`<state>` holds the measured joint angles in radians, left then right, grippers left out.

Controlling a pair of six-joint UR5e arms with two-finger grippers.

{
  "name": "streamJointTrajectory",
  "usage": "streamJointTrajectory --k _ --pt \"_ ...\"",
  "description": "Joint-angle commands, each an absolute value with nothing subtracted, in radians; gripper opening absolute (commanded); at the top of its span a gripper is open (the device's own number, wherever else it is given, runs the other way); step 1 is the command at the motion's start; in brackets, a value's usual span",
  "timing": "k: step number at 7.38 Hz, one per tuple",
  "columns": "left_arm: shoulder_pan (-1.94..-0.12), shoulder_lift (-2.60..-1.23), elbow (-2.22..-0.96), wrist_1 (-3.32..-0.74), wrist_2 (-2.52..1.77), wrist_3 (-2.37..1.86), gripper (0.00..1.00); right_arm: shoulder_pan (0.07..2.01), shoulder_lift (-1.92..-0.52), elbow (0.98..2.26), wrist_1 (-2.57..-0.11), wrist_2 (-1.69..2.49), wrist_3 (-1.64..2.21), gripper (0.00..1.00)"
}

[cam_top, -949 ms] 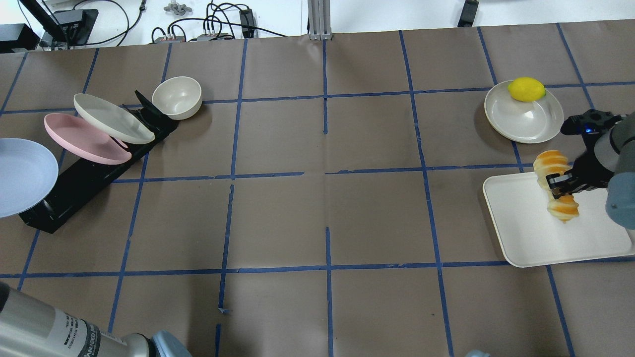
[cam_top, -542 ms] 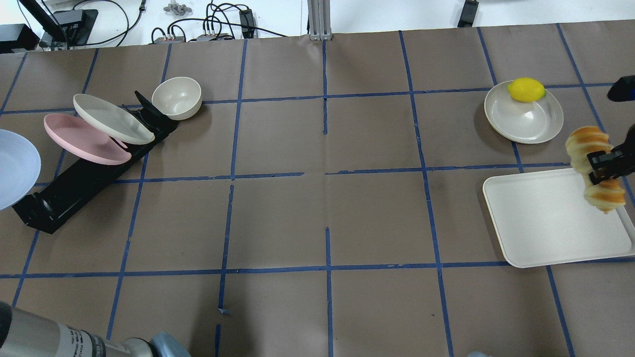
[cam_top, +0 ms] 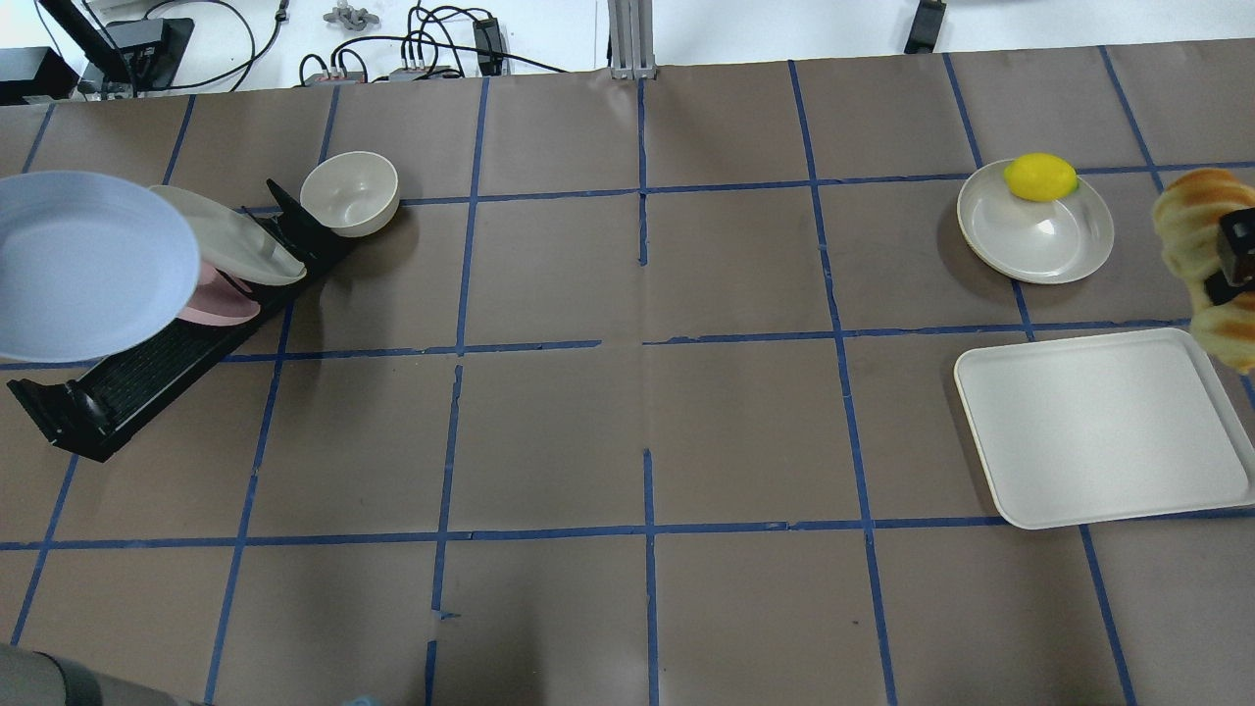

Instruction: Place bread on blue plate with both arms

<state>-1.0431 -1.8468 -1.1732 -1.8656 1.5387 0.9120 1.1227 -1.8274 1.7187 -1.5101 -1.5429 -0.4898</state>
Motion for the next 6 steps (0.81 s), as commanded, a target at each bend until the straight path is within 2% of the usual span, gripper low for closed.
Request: streamJointTrajectory --k 1,3,6 --pt "-1.239 -1.858 -1.205 -1.868 1.493 0.704 0.08 1.276 -1.774 1.654 -1.514 -1.561 -0.347 0.05" --pt "-1.410 -1.859 -1.334 -1.745 1.438 0.538 0.08 1.426 -1.705 1.594 -1.508 -1.624 -0.232 0.05" --pt "-1.569 -1.888 -1.462 -1.535 1.359 0.370 0.08 1.577 -1.600 1.569 -1.511 -1.634 -0.101 0.05"
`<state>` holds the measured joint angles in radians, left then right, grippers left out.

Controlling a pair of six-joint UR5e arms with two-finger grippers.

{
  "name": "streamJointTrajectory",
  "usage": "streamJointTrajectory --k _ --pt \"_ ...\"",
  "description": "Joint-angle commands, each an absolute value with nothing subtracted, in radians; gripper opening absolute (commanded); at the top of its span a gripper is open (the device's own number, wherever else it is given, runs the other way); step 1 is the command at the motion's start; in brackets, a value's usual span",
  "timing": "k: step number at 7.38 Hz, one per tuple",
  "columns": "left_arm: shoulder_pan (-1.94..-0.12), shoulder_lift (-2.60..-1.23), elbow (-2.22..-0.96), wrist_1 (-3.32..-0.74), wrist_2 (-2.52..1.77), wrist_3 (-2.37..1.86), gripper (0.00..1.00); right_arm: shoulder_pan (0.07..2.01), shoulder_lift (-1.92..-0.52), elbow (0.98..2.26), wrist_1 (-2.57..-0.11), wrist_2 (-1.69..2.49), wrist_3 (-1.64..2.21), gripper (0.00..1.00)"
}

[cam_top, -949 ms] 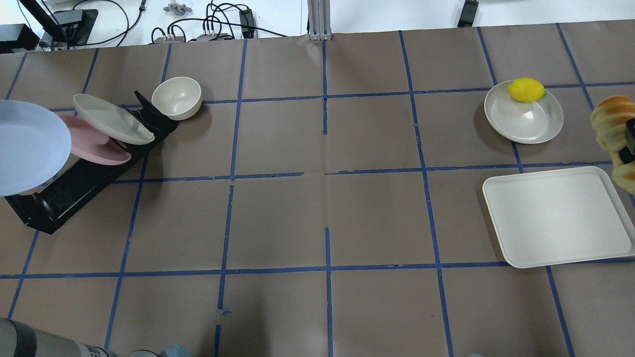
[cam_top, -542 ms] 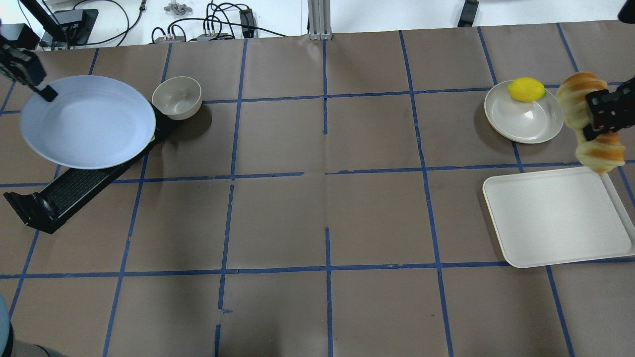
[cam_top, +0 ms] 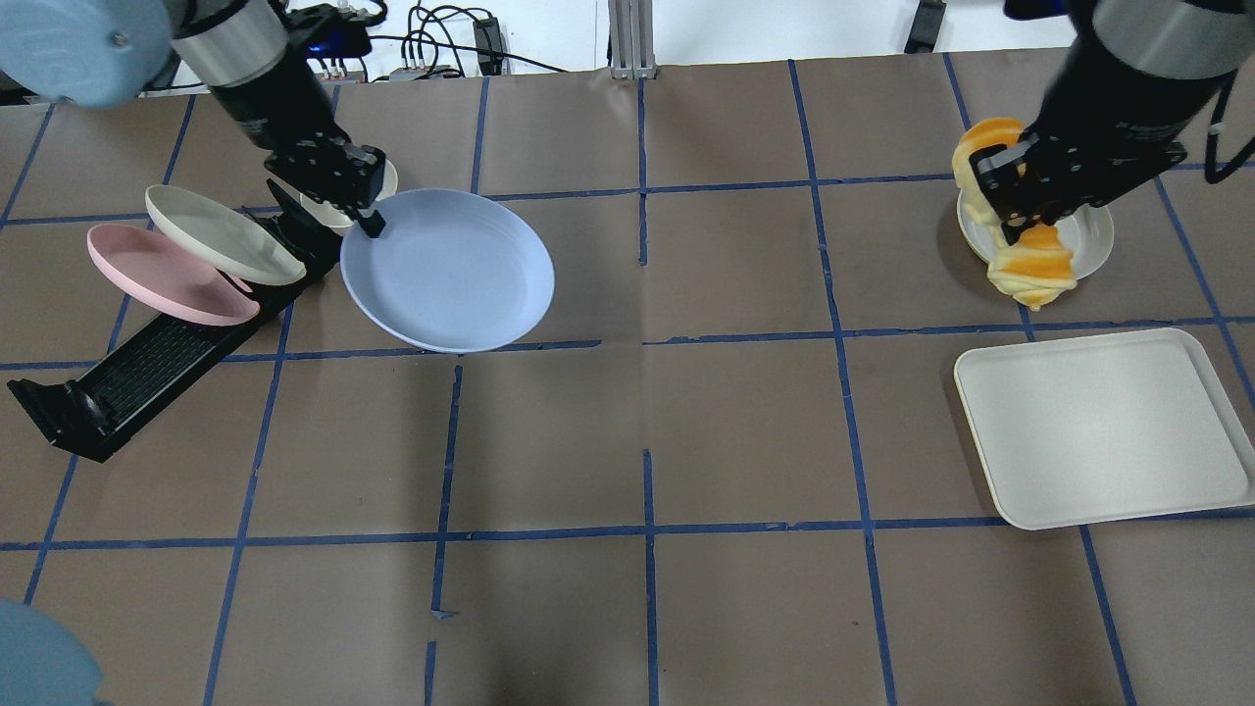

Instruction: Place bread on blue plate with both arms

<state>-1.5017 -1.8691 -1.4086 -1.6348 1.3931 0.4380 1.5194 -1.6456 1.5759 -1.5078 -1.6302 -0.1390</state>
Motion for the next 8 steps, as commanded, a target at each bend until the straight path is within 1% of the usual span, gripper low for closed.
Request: streamJointTrajectory --k 1,3,5,7,8 --pt "-1.610 -1.913 -1.495 -1.450 1.356 0.317 0.08 1.588 -1.583 1.571 -1.514 -1.631 -0.071 0.05" --pt "-1.695 -2.012 -1.557 -1.222 1.330 0.213 0.09 1.594 -1.560 1.569 -1.517 -1.625 -0.051 0.05" --pt "-1.785 -2.087 -1.565 -1.070 1.331 0.103 0.09 1.641 -1.525 1.571 -1.549 -1.621 0.027 0.05" --pt "-1.783 -2.123 -1.568 -1.029 1.328 0.107 0.12 1.670 -1.493 1.569 -1.601 -1.623 0.044 0.05" --pt "-1.770 -2.123 -1.566 -1.029 1.328 0.106 0.49 1.672 -1.488 1.571 -1.603 -1.624 0.046 0.05"
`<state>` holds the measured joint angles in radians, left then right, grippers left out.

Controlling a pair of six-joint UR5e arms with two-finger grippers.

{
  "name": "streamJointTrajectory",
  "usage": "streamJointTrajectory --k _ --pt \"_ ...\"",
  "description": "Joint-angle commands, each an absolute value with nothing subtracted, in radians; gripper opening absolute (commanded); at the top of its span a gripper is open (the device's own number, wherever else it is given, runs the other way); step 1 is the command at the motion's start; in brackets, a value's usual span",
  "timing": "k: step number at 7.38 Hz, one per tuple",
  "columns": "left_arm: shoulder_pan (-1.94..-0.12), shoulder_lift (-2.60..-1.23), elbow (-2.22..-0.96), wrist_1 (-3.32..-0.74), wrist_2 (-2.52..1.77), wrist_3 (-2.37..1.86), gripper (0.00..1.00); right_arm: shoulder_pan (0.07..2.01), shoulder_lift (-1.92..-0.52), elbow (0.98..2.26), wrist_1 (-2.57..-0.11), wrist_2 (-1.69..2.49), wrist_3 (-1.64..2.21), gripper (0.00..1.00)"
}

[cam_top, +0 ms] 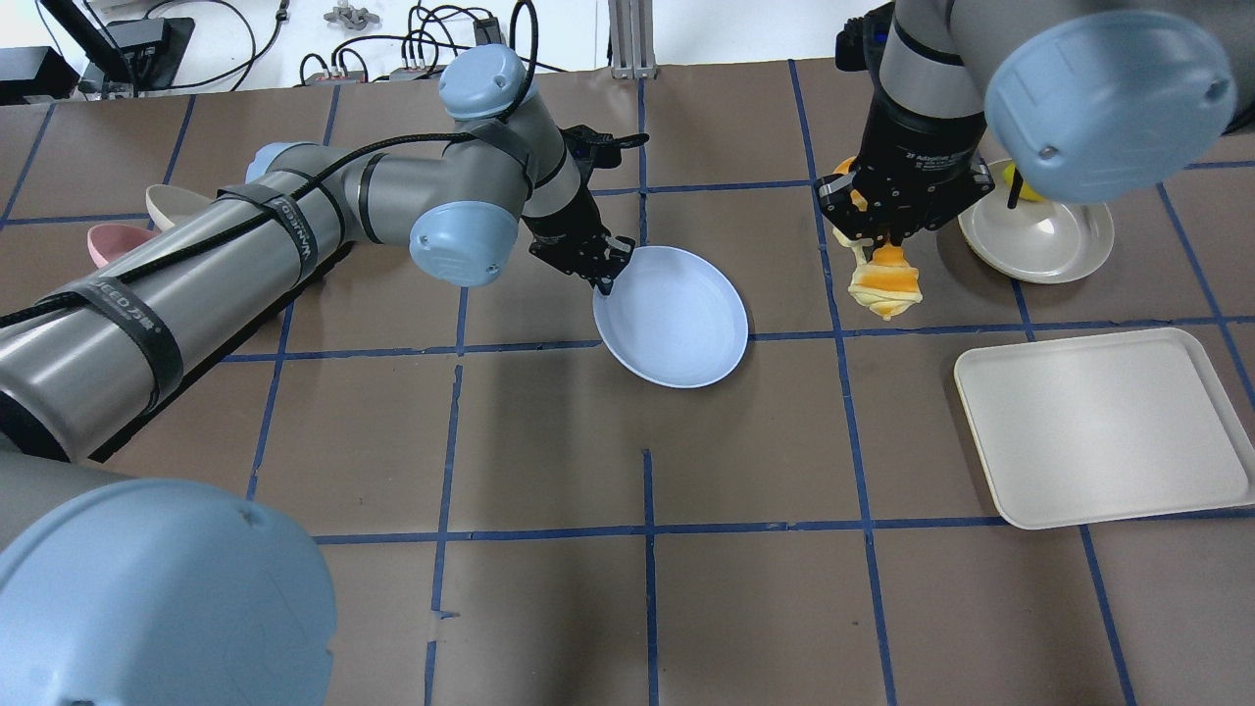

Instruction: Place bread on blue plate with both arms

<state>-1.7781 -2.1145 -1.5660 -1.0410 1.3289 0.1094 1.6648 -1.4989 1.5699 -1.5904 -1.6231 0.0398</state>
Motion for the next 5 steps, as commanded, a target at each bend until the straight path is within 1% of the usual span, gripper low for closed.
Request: streamJointTrajectory --k 1,2,3,5 --pt "-1.760 -2.115 -1.562 -1.029 1.328 0.104 0.99 1.674 -1.482 1.575 -1.621 -1.618 0.092 0.05" --pt "-1.740 -2.094 -1.540 -1.046 1.335 0.112 1.00 1.684 -1.470 1.574 -1.627 -1.620 0.100 0.05" --pt "-1.699 -2.054 -1.545 -1.058 1.338 0.113 1.00 1.698 -1.460 1.572 -1.638 -1.617 0.101 0.05" --pt "-1.657 -1.920 -1.523 -1.257 1.402 0.117 1.00 1.761 -1.404 1.571 -1.722 -1.617 0.194 0.05"
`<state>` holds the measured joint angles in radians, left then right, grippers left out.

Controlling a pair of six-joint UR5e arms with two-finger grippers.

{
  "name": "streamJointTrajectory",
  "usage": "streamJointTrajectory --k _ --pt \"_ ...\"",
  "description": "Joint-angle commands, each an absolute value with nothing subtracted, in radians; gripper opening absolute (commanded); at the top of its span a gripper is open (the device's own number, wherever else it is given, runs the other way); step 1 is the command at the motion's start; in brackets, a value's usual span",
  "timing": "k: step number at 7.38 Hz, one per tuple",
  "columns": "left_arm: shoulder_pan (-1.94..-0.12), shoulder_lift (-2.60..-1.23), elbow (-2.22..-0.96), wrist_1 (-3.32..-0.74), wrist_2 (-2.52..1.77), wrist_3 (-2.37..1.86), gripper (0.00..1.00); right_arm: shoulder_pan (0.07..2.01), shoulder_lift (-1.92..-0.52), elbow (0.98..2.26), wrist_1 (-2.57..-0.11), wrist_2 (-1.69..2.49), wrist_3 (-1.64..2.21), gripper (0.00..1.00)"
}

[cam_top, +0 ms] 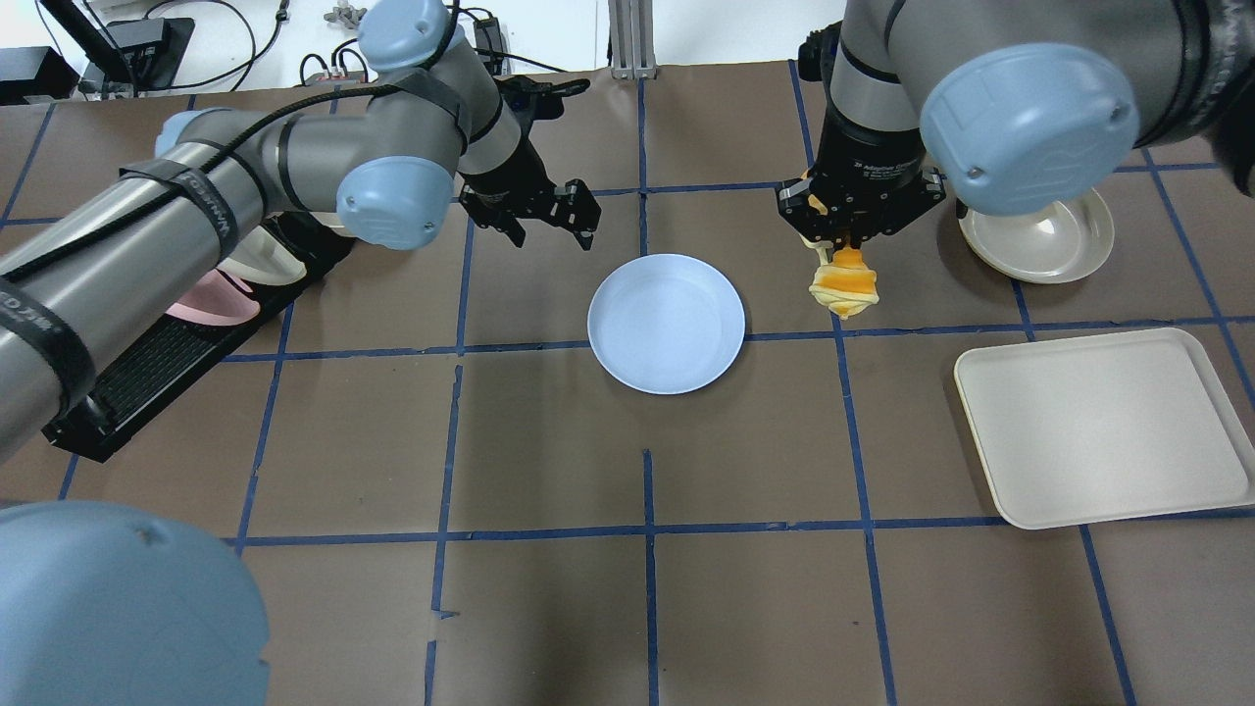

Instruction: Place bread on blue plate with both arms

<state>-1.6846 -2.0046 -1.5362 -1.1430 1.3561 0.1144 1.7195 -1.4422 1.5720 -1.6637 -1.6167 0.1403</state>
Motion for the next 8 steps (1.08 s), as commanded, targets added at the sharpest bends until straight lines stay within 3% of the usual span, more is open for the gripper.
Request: streamJointTrajectory --k 1,5,8 --pt "-1.646 -1.845 -1.505 -1.355 1.443 0.117 1.00 1.804 -1.353 1.569 -1.786 -1.617 0.201 0.05" --pt "-1.625 -1.778 -1.242 -1.755 1.613 0.121 1.00 1.893 -1.206 1.585 -1.931 -1.620 0.202 0.05" --pt "-1.621 -1.784 -1.212 -1.818 1.627 0.121 1.00 1.924 -1.126 1.585 -2.020 -1.620 0.183 0.05"
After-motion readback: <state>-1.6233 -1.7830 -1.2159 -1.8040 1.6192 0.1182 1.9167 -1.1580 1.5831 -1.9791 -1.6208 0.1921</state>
